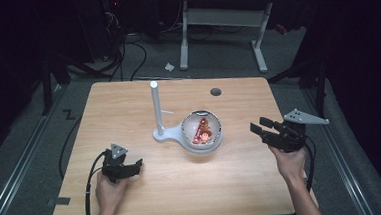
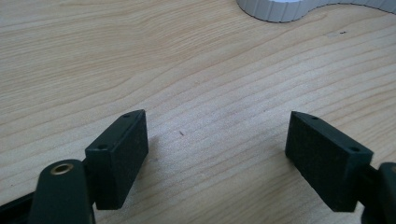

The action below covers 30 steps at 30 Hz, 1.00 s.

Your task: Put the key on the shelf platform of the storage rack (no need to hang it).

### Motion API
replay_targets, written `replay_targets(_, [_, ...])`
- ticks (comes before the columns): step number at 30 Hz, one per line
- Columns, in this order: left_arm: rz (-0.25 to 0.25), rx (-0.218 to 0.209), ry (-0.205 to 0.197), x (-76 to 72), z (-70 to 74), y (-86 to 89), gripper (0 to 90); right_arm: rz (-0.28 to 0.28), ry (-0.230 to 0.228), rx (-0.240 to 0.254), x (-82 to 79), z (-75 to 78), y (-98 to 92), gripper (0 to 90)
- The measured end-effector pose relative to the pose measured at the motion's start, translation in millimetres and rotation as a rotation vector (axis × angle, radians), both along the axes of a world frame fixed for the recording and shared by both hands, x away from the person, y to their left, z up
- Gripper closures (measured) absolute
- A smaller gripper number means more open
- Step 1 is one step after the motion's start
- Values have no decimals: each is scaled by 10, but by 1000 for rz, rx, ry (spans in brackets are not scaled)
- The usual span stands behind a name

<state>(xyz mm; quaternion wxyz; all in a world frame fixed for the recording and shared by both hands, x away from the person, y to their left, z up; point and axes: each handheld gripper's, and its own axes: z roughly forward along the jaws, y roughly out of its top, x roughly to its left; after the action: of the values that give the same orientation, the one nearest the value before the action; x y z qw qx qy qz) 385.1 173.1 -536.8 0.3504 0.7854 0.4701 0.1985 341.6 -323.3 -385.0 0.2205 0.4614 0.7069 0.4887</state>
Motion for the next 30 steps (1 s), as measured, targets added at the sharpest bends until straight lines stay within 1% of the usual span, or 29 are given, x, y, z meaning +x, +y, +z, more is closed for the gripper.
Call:
replay_targets(6, [0, 0, 0, 0, 0, 0, 218, 1, 4, 2, -45, -56, -5, 501])
replay_targets(10, [0, 0, 0, 0, 0, 0, 218, -3, -8, 7, -103, -87, -7, 506])
replay_targets(14, [0, 0, 0, 0, 0, 0, 218, -4, -4, 1, -132, -107, -10, 506])
replay_targets(16, [0, 0, 0, 0, 0, 0, 218, -6, -4, 10, -168, -126, -27, 507])
replay_targets(20, [0, 0, 0, 0, 0, 0, 218, -8, -5, 7, -225, -160, -34, 508])
replay_targets(27, [0, 0, 0, 0, 0, 0, 218, -7, 4, -2, -292, -252, -40, 509])
replay_targets(28, [0, 0, 0, 0, 0, 0, 218, -8, 10, 5, -307, -287, -44, 508])
replay_targets(30, [0, 0, 0, 0, 0, 0, 218, -10, 11, 10, -311, -310, -46, 509])
